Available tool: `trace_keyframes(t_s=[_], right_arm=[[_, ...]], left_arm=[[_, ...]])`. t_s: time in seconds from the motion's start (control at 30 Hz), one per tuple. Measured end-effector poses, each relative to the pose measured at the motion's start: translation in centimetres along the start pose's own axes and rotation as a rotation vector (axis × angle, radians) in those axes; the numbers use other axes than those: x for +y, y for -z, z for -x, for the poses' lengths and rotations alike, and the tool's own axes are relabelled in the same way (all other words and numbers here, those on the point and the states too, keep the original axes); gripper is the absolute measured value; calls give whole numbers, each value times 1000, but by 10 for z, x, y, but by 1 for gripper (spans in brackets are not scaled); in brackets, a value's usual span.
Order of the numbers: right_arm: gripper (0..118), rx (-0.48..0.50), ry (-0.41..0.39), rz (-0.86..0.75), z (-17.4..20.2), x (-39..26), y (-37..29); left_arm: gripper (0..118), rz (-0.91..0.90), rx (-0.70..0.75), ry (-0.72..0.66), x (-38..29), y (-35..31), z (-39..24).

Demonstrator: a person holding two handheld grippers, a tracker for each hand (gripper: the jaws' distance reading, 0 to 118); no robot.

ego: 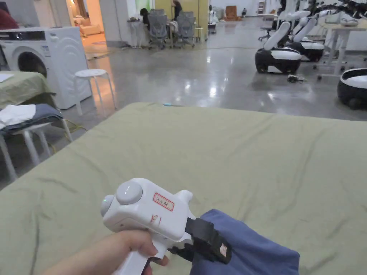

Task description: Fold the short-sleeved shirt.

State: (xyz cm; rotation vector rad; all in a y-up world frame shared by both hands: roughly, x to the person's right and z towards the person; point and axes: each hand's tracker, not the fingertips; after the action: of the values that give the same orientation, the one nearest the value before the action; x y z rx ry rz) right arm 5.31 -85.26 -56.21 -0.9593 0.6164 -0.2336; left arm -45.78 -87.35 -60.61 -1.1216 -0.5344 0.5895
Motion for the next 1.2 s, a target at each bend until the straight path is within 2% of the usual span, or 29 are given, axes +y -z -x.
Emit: trace_keyframes(t_s=[0.07,0.23,0.3,0.43,0.5,0.6,0.67,0.77,0.8,0.87,0.9,0.93,0.97,1.03,1.07,1.1,1.13,1.17,1.2], right_arm=[[0,5,-12,-10,11,2,-5],[0,8,-47,-17,34,8,-10],[0,4,-53,-10,41,11,-7],[0,-17,-63,0,56,21,7],[0,-29,-68,2,57,25,16],[0,-22,-71,10,65,31,27],[0,-16,-89,19,73,33,31],[0,-8,-127,22,71,34,28],[0,-3,-133,18,72,35,27],[0,8,-140,10,77,37,28],[0,13,-147,3,81,38,28],[0,17,-153,-4,81,38,26],[0,20,-157,-10,80,38,25],[0,27,-170,-27,80,37,21],[0,-3,-209,-56,79,37,20],[0,-34,-227,-73,79,37,19],[0,-53,-235,-86,76,38,16],[0,-48,-227,-96,73,38,14],[0,-55,-228,-118,72,39,10]], left_arm=[[27,1,101,-49,6,-36,31],[27,37,306,-34,19,-115,105],[27,58,448,-3,28,-140,133],[26,134,683,-106,50,-168,197],[26,143,797,-46,60,-175,214],[26,131,913,-51,70,-180,229],[26,132,1000,24,73,-182,231],[29,102,1075,-37,73,-191,235],[40,66,1084,-77,68,-195,234],[101,44,1140,-53,62,-200,224],[117,4,1144,-9,57,-203,214],[115,-72,1141,41,52,-212,201],[113,-108,1153,35,47,-215,189],[113,-230,1096,-2,33,-221,159],[113,-343,1060,-52,22,-224,134],[112,-379,1039,-69,15,-223,119],[101,-417,972,-42,4,-218,98],[83,-440,913,-12,-6,-210,75],[52,-466,916,32,-15,-202,54]])
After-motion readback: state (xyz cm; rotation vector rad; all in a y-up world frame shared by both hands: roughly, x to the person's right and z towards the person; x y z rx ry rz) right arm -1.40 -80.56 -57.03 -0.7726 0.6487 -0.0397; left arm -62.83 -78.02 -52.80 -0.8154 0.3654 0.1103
